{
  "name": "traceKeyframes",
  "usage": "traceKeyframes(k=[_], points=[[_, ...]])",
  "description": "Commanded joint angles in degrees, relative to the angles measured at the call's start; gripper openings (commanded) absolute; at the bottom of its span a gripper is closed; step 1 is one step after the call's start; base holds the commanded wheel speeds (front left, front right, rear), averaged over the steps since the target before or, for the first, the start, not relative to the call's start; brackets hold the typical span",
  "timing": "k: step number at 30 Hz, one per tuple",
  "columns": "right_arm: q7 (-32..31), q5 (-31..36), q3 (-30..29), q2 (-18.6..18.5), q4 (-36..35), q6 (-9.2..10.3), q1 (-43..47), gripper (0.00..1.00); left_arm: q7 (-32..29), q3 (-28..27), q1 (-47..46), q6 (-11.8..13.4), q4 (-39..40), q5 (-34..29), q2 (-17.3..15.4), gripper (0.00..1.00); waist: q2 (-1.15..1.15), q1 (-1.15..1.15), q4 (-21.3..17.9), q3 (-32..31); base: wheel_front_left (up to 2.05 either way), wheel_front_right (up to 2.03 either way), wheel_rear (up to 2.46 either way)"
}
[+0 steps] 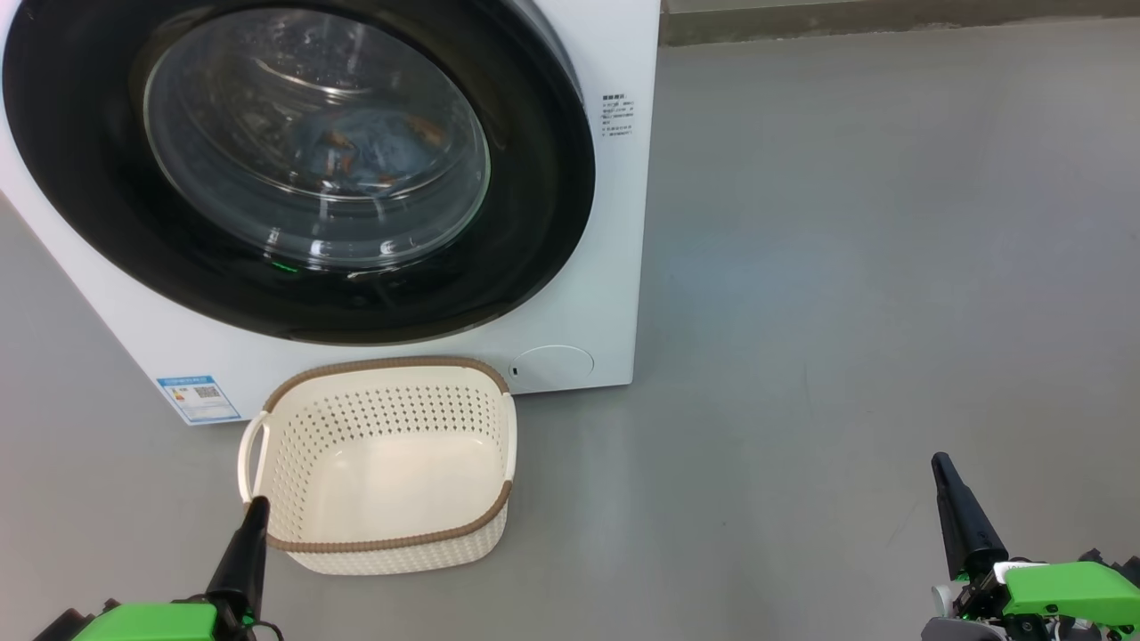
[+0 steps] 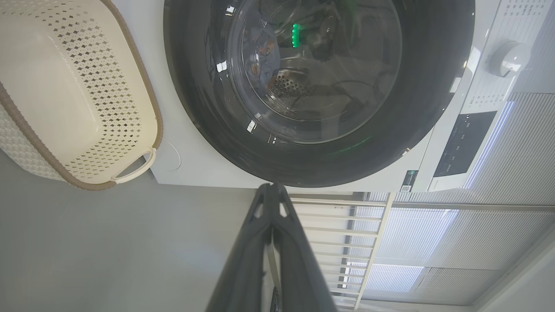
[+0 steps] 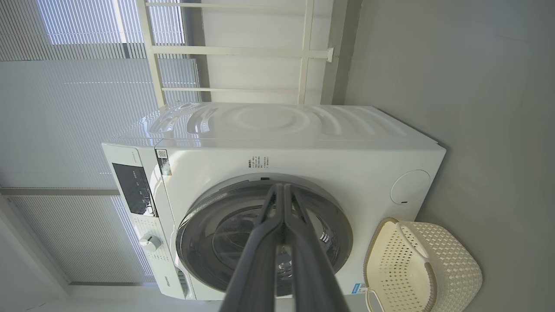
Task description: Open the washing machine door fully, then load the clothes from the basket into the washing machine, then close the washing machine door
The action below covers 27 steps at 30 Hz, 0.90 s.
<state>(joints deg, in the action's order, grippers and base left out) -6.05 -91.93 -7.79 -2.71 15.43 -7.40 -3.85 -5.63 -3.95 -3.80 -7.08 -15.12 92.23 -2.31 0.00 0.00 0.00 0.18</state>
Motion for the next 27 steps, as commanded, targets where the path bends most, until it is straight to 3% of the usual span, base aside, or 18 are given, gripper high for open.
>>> traceKeyframes(k=[1, 27], points=[[-0.5, -0.2, 1.2, -0.2, -1.4, -0.09, -2.3, 0.0, -0.4, -2.0, -2.3, -0.4, 1.1, 0.4, -1.0, 0.0, 0.0, 0.0, 0.0, 0.0, 0.0, 0.0, 0.0], [-0.5, -0.2, 1.2, -0.2, -1.4, -0.09, -2.3, 0.0, -0.5, -2.2, -2.4, -0.4, 1.1, 0.3, -0.9, 0.0, 0.0, 0.0, 0.0, 0.0, 0.0, 0.0, 0.0]])
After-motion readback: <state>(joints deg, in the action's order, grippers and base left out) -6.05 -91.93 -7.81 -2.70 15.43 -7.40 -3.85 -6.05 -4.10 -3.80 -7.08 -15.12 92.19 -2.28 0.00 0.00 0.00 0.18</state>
